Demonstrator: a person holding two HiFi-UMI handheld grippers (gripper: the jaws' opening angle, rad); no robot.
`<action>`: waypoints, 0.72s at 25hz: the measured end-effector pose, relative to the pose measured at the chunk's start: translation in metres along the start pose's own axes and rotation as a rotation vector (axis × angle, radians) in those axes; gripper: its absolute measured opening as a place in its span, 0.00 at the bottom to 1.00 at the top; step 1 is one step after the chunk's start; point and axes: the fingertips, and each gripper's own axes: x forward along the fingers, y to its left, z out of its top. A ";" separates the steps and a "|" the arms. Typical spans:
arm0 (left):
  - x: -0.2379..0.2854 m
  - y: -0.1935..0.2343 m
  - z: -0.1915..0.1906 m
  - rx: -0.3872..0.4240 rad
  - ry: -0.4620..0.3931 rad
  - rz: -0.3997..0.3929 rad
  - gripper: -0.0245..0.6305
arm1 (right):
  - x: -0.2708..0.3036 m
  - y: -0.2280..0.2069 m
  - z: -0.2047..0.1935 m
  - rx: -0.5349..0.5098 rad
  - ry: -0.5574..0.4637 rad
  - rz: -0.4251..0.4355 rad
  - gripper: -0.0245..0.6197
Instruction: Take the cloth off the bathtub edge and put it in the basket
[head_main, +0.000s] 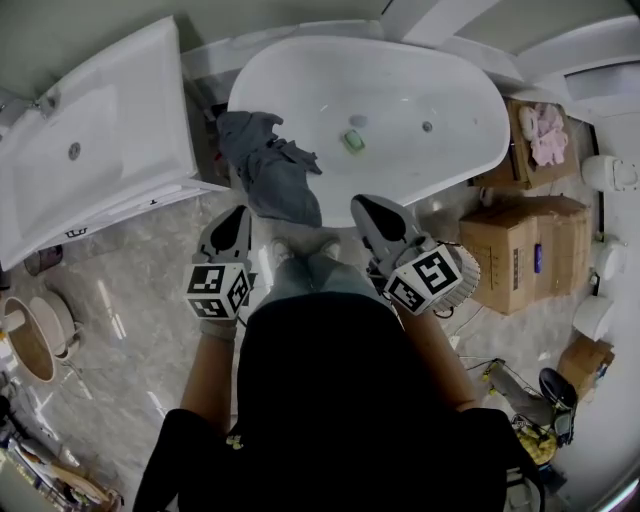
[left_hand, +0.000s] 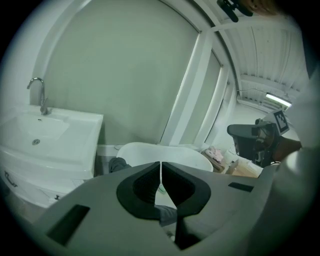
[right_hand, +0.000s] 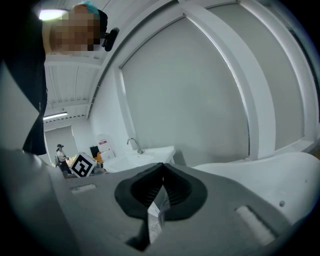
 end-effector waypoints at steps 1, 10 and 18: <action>0.007 0.001 -0.006 -0.013 0.009 0.000 0.06 | -0.004 -0.005 -0.002 0.007 0.002 -0.011 0.03; 0.078 0.015 -0.070 -0.087 0.176 0.048 0.34 | -0.039 -0.049 -0.026 0.059 0.037 -0.116 0.03; 0.138 0.044 -0.129 -0.128 0.289 0.112 0.49 | -0.071 -0.085 -0.058 0.093 0.082 -0.199 0.03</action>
